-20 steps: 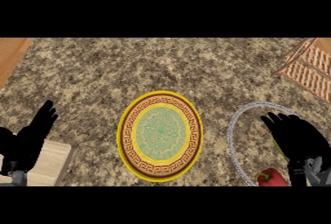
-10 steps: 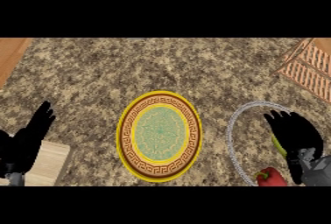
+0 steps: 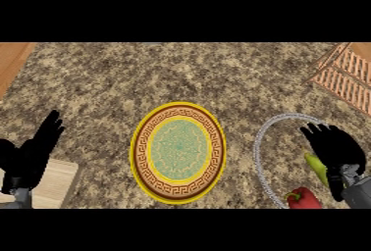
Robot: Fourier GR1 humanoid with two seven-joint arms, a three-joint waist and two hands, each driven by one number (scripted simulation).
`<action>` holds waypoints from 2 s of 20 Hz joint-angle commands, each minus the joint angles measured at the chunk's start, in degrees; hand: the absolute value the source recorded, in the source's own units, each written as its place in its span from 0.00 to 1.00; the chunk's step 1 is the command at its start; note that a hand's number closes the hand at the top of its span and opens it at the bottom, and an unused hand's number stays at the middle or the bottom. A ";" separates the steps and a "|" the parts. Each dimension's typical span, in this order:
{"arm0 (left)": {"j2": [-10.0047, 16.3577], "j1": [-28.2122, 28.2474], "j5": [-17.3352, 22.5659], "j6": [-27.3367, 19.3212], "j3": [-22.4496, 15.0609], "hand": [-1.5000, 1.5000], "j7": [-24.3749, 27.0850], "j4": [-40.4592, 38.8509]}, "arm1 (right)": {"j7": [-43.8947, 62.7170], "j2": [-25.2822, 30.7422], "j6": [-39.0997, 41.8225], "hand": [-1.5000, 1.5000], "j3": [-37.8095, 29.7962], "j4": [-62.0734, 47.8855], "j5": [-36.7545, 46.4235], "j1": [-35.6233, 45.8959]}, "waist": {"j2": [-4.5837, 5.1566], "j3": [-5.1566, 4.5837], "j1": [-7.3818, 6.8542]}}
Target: Pick the pear from the placemat and place it in the tiered shelf
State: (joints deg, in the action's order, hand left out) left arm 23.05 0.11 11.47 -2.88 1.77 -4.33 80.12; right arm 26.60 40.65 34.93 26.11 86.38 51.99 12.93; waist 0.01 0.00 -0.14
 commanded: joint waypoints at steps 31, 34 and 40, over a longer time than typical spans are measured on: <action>-2.45 2.72 -3.48 4.83 7.48 0.50 -0.04 0.89 | -12.42 -15.43 -18.11 1.00 -31.17 -5.72 -4.50 2.33 | -0.64 0.13 2.15; -3.69 4.14 -4.01 4.92 5.92 0.50 -0.62 2.59 | -13.66 -14.00 -21.20 1.00 -36.89 -4.69 -7.71 1.75 | -0.37 0.07 1.08; -0.51 1.80 -2.63 6.45 8.86 0.50 -2.71 2.78 | -5.46 -12.31 -11.75 1.00 -44.98 11.77 -17.15 0.33 | -0.59 -0.07 1.57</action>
State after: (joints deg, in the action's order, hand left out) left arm 20.64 2.25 8.12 2.58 9.18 -5.69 81.98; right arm 15.87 28.51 19.30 -13.59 89.31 40.59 13.74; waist -0.40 -0.01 1.23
